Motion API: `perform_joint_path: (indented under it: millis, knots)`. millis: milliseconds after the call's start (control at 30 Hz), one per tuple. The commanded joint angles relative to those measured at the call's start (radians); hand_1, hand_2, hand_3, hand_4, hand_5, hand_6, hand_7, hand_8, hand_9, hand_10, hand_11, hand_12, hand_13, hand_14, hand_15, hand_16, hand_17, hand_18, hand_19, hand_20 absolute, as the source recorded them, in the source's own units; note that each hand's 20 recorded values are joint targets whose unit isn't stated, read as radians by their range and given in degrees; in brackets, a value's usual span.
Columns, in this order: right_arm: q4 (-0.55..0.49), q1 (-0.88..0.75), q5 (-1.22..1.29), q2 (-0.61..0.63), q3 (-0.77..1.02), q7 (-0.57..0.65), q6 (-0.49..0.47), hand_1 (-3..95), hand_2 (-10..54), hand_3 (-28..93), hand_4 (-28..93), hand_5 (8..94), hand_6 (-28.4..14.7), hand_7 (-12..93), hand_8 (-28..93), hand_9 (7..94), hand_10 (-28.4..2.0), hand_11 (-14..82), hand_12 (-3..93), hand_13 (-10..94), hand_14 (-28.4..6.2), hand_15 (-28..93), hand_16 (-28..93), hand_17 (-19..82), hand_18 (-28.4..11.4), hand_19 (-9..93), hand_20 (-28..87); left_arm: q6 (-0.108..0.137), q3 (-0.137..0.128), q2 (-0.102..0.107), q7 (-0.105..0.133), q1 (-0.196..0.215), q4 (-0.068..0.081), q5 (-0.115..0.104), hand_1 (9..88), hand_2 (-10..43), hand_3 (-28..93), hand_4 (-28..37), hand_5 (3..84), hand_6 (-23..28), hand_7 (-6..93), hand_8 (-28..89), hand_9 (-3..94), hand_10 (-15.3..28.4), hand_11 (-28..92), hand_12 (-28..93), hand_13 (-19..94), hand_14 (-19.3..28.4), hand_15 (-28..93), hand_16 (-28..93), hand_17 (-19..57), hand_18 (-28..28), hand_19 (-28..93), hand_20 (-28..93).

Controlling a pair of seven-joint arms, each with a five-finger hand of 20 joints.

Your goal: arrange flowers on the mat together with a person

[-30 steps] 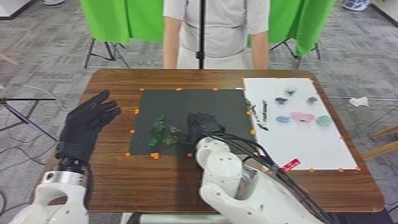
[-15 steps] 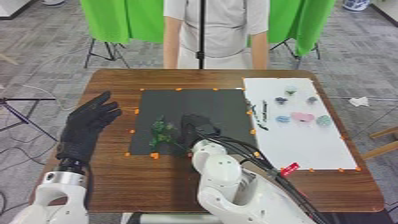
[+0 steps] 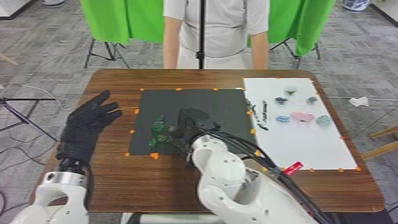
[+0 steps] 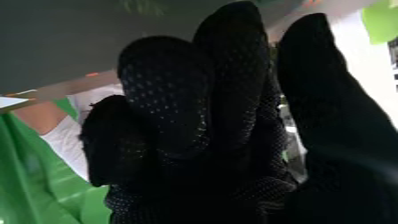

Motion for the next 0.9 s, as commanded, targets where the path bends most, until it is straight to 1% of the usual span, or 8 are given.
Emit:
perform_joint_path:
  millis: [33,100,167,233,367,500,633,900]
  knots:
    - [-0.136,-0.040,0.186,0.079,0.144,-0.057,0.118,42.1,-7.4,63,-23,83.8,-0.8,13,-3,93.7,-10.7,38.4,18.5,91,-8.5,54,22,63,-16.4,93,24,0.008,-0.005,-0.004,0.015,0.021,0.002,-0.009,26.1,6.9,77,-24.1,39.2,7.9,11.2,-8,39.0,20.0,26,11,29,27.0,53,-8,-7.0,26.3,52,24]
    - [-0.176,-0.065,0.311,0.122,0.214,-0.101,0.165,38.8,-5.9,65,-22,83.3,-0.7,14,-10,93.3,-12.1,34.5,19.4,88,-10.0,55,21,59,-18.0,93,24,0.009,-0.003,-0.004,0.019,0.020,0.003,-0.009,26.1,6.8,77,-24.3,39.0,7.6,11.4,-8,39.1,19.5,26,11,30,26.7,53,-8,-6.8,26.2,52,23]
    - [-0.197,-0.101,0.464,0.171,0.302,-0.228,0.201,35.4,-2.7,65,-22,80.9,-0.7,14,-11,90.7,-13.3,31.0,19.7,83,-11.2,55,19,53,-19.1,93,20,0.006,-0.009,-0.003,0.021,0.026,0.002,-0.008,25.9,6.5,78,-24.6,38.9,7.4,11.7,-8,39.2,19.2,27,11,30,26.6,53,-8,-6.7,26.0,52,23]
    - [-0.217,-0.129,0.572,0.219,0.350,-0.260,0.315,32.7,0.8,66,-22,74.3,-0.5,14,-11,84.2,-14.2,27.8,18.5,77,-12.3,56,18,47,-19.0,93,14,0.007,-0.007,0.000,0.028,0.028,0.003,-0.011,25.7,6.5,78,-25.0,39.0,7.2,12.0,-9,39.2,19.1,27,10,30,26.5,53,-9,-6.7,25.9,52,22]
    - [-0.249,-0.235,0.882,0.285,0.515,-0.397,0.407,28.3,2.8,69,-22,70.1,-0.7,15,-12,77.9,-14.8,25.4,17.0,71,-13.7,54,15,42,-19.4,91,7,0.000,-0.004,-0.001,0.034,0.030,0.006,-0.011,25.1,6.5,78,-26.3,39.1,7.1,12.2,-9,39.1,19.1,27,10,30,26.8,53,-9,-6.9,25.9,52,22]
    - [-0.255,-0.362,1.199,0.283,0.702,-0.517,0.373,26.8,3.7,71,-23,63.7,-0.5,16,-12,67.7,-16.3,22.2,15.6,61,-15.7,50,13,30,-21.0,79,2,0.002,-0.003,0.004,0.045,0.032,0.006,-0.008,23.8,6.6,78,-27.5,39.3,6.8,11.0,-9,38.7,19.0,26,9,29,27.1,53,-9,-7.1,26.0,52,22]
    - [-0.223,-0.480,1.425,0.266,0.862,-0.606,0.212,25.2,4.5,74,-25,58.2,0.2,16,-13,60.7,-15.8,20.0,14.8,54,-16.1,47,12,23,-22.0,70,7,-0.009,-0.006,-0.001,0.045,0.035,0.008,-0.002,23.2,6.7,78,-28.0,39.3,6.3,10.1,-9,38.4,18.8,25,9,29,27.4,53,-9,-7.3,26.1,52,21]
    - [-0.211,-0.669,1.540,0.284,0.974,-0.726,0.192,22.1,5.6,76,-27,52.1,2.1,16,-13,53.1,-15.4,14.2,13.9,45,-17.2,36,12,16,-23.4,59,15,-0.026,0.010,-0.008,0.051,0.030,0.020,-0.003,21.6,6.9,77,-28.3,38.0,5.4,10.0,-8,35.7,17.1,21,9,29,26.1,46,-8,-8.2,27.6,47,16]
